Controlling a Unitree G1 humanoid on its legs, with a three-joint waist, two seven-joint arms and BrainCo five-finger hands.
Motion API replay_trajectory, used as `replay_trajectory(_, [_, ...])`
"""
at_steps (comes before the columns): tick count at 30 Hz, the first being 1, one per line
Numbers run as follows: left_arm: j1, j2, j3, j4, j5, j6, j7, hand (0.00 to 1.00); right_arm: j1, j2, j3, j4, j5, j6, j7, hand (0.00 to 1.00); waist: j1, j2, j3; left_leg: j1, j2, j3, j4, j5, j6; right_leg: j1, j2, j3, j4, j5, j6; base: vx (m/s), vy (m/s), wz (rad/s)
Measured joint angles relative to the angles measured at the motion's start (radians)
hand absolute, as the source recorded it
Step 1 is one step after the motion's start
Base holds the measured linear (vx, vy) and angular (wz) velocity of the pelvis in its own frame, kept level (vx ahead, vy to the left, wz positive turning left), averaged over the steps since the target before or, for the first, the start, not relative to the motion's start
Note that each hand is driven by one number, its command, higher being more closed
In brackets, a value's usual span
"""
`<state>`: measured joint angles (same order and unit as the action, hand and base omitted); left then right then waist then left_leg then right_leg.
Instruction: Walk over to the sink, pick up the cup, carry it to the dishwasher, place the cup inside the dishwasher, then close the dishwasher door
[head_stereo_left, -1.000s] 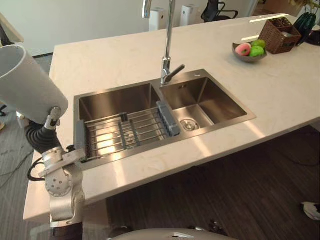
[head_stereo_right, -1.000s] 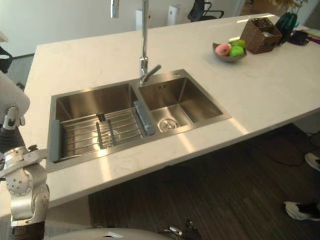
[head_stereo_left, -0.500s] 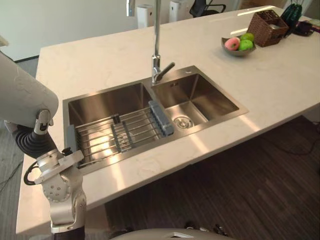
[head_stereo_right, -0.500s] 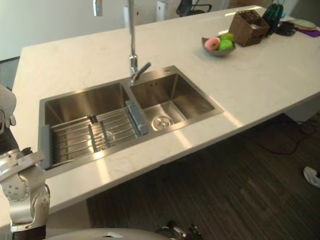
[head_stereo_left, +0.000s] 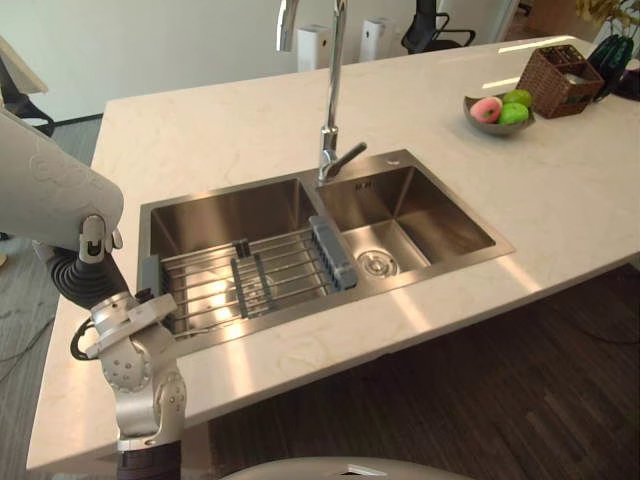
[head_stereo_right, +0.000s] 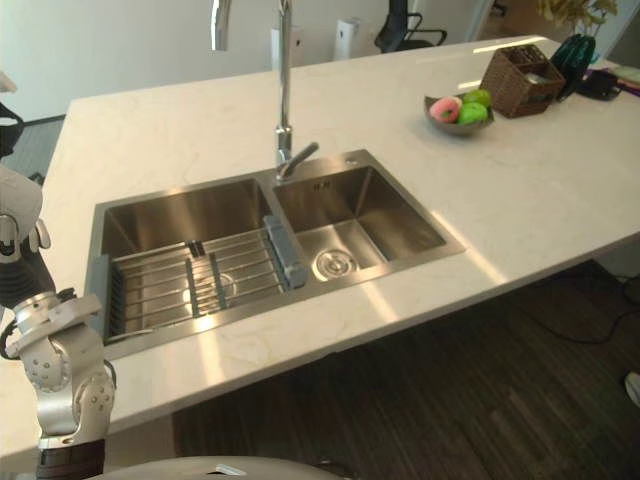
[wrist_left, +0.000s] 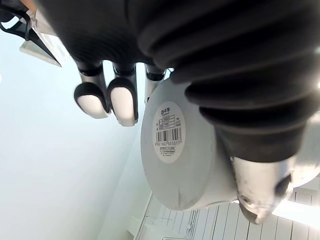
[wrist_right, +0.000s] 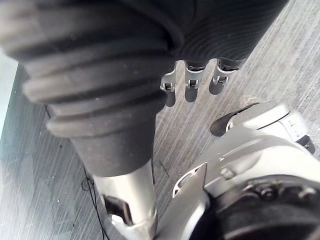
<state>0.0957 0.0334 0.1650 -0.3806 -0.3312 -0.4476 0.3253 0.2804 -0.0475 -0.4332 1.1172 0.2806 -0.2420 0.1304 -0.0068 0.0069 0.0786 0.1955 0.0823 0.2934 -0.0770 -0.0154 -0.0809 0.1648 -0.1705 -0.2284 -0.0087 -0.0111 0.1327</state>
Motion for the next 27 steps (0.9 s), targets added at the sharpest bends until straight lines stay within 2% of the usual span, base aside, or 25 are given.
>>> replay_trajectory(3, [0.035,-0.001,0.022,-0.003,0.000,0.000,0.002,1.00,0.002,-0.001,0.001,0.003,-0.014,-0.003,0.000,0.00,-0.003,-0.005,-0.003,-0.025,0.000,-0.050,0.047,-0.026,-0.010,0.013,-0.009,-0.025,0.030,-0.051,-0.011,-0.04,-0.052,0.48])
replay_trajectory(6, [0.078,-0.004,0.030,-0.035,0.001,0.000,0.002,1.00,-0.014,-0.011,0.003,0.003,-0.043,-0.008,0.000,0.00,-0.001,0.004,0.015,-0.186,0.019,-0.175,0.291,-0.104,-0.001,-0.019,-0.025,-0.118,0.167,-0.121,-0.001,-0.02,-0.060,1.02])
replay_trajectory(8, [0.102,-0.003,0.032,-0.078,0.002,-0.011,0.007,1.00,-0.041,-0.039,0.010,0.003,-0.044,-0.013,0.003,0.00,0.012,0.017,0.062,-0.254,0.018,-0.251,0.372,-0.102,-0.008,-0.035,-0.029,-0.173,0.244,-0.163,-0.005,-0.07,-0.068,1.30])
replay_trajectory(9, [0.106,-0.003,0.031,-0.085,0.002,-0.038,0.019,1.00,-0.066,-0.069,0.009,0.002,-0.041,-0.017,0.003,0.00,0.031,0.021,0.099,-0.280,0.017,-0.290,0.389,-0.087,-0.022,-0.043,-0.029,-0.212,0.283,-0.187,-0.011,-0.21,-0.108,1.21])
replay_trajectory(10, [0.120,-0.004,0.031,-0.085,0.003,-0.056,0.035,1.00,-0.093,-0.100,-0.002,0.004,-0.042,-0.020,0.003,0.00,0.053,0.052,0.125,-0.324,0.023,-0.292,0.393,-0.047,-0.040,-0.065,-0.027,-0.245,0.321,-0.210,-0.033,-0.26,-0.118,1.22])
replay_trajectory(11, [0.124,-0.004,0.031,-0.085,0.006,-0.062,0.044,1.00,-0.108,-0.111,-0.007,0.008,-0.042,-0.023,0.002,0.00,0.058,0.048,0.129,-0.350,0.022,-0.279,0.393,-0.011,-0.055,-0.068,-0.025,-0.260,0.331,-0.222,-0.047,-0.32,-0.123,1.48])
replay_trajectory(12, [0.124,-0.003,0.036,-0.086,0.026,-0.071,0.057,1.00,-0.133,-0.122,-0.033,0.033,-0.044,-0.026,0.000,0.00,0.062,0.040,0.138,-0.370,0.002,-0.212,0.272,0.128,-0.068,-0.086,-0.049,-0.318,0.325,-0.229,-0.067,-0.28,-0.065,1.77])
replay_trajectory(13, [0.124,-0.003,0.036,-0.111,0.054,-0.075,0.068,1.00,-0.150,-0.123,-0.092,0.059,-0.055,-0.026,-0.002,0.00,0.068,0.031,0.150,-0.396,0.029,-0.007,0.403,0.029,0.097,-0.096,-0.074,-0.414,0.332,-0.223,-0.084,-0.27,-0.070,1.80])
replay_trajectory(14, [0.124,-0.002,0.039,-0.125,0.054,-0.081,0.063,1.00,-0.151,-0.126,-0.103,0.058,-0.053,-0.024,-0.005,0.00,0.073,0.034,0.151,-0.402,0.056,0.084,0.529,-0.051,0.175,-0.094,-0.080,-0.447,0.331,-0.220,-0.090,-0.22,-0.092,1.69])
replay_trajectory(15, [0.123,-0.003,0.053,-0.144,0.054,-0.098,0.039,1.00,-0.144,-0.130,-0.111,0.042,-0.052,-0.015,-0.006,0.00,0.078,0.036,0.150,-0.361,0.093,0.208,0.702,-0.154,0.218,-0.085,-0.095,-0.511,0.331,-0.219,-0.101,-0.21,-0.163,1.67])
replay_trajectory(16, [0.123,-0.004,0.056,-0.159,0.054,-0.105,0.014,1.00,-0.132,-0.129,-0.117,0.028,-0.050,-0.015,-0.003,0.00,0.071,0.039,0.147,-0.291,0.119,0.264,0.792,-0.200,0.199,-0.072,-0.108,-0.585,0.330,-0.218,-0.107,-0.17,-0.132,1.77])
replay_trajectory(18, [0.125,-0.007,0.045,-0.158,0.054,-0.106,-0.025,1.00,-0.113,-0.131,-0.131,0.022,-0.049,-0.011,0.000,0.00,0.055,0.055,0.125,-0.214,0.148,0.264,0.808,-0.212,0.163,-0.060,-0.119,-0.685,0.331,-0.223,-0.115,-0.10,-0.058,1.93])
replay_trajectory(19, [0.125,-0.027,0.030,-0.156,0.049,-0.109,-0.058,1.00,-0.084,-0.134,-0.137,-0.007,-0.046,0.001,0.002,0.00,0.045,0.086,0.102,-0.145,0.189,0.272,0.751,-0.151,0.140,-0.060,-0.130,-0.778,0.351,-0.233,-0.127,-0.09,-0.002,2.11])
replay_trajectory(20, [0.125,-0.042,0.025,-0.153,0.049,-0.112,-0.071,1.00,-0.075,-0.138,-0.139,-0.013,-0.045,0.004,0.002,0.00,0.043,0.099,0.094,-0.115,0.202,0.290,0.701,-0.078,0.156,-0.060,-0.144,-0.811,0.375,-0.240,-0.130,-0.11,0.099,2.19])
replay_trajectory(21, [0.123,-0.062,0.013,-0.138,0.047,-0.120,-0.086,1.00,-0.062,-0.144,-0.139,-0.020,-0.045,0.009,0.002,0.00,0.035,0.108,0.086,-0.105,0.186,0.315,0.640,-0.086,0.149,-0.059,-0.191,-0.842,0.422,-0.246,-0.129,-0.10,0.134,2.00])
replay_trajectory(22, [0.116,-0.075,-0.014,-0.111,0.037,-0.123,-0.101,1.00,-0.035,-0.137,-0.138,-0.032,-0.044,0.017,0.002,0.00,0.026,0.095,0.076,-0.100,0.168,0.388,0.611,-0.089,0.177,-0.041,-0.247,-0.860,0.488,-0.234,-0.142,-0.15,0.221,2.86])
replay_trajectory(23, [0.113,-0.100,-0.053,-0.068,-0.007,-0.138,-0.128,1.00,0.007,-0.142,-0.129,-0.046,-0.040,0.033,0.002,0.00,0.000,0.083,0.067,-0.052,0.111,0.432,0.507,-0.082,0.192,-0.064,-0.396,-0.909,0.770,-0.238,-0.224,-0.16,0.240,2.42])
replay_trajectory(24, [0.109,-0.099,-0.048,-0.060,-0.026,-0.146,-0.137,1.00,-0.005,-0.143,-0.130,-0.039,-0.037,0.040,0.000,0.00,0.001,0.110,0.064,-0.030,0.127,0.437,0.443,-0.103,0.202,-0.100,-0.360,-0.922,0.781,-0.275,-0.169,-0.17,0.230,1.68])
replay_trajectory(25, [0.083,-0.092,-0.030,-0.071,-0.064,-0.166,-0.141,1.00,-0.042,-0.123,-0.128,-0.038,-0.030,0.053,-0.001,0.00,0.007,0.135,0.068,-0.021,0.173,0.472,0.404,-0.155,0.152,-0.171,-0.232,-0.943,0.631,-0.324,-0.134,-0.26,0.111,1.35])
replay_trajectory(26, [0.005,-0.045,-0.060,-0.040,-0.081,-0.180,-0.171,1.00,-0.049,-0.065,-0.084,-0.058,-0.029,0.061,-0.003,0.00,-0.024,0.096,0.080,-0.025,0.202,0.497,0.400,-0.231,0.052,-0.156,-0.118,-1.002,0.338,-0.121,-0.205,-0.22,0.042,1.45])
replay_trajectory(27, [0.003,-0.053,-0.101,-0.012,-0.081,-0.169,-0.190,1.00,-0.047,-0.072,-0.075,-0.055,-0.024,0.080,-0.006,0.00,-0.022,0.098,0.072,-0.011,0.199,0.487,0.347,-0.232,0.014,-0.142,-0.119,-1.065,0.346,-0.108,-0.220,-0.24,0.111,1.86])
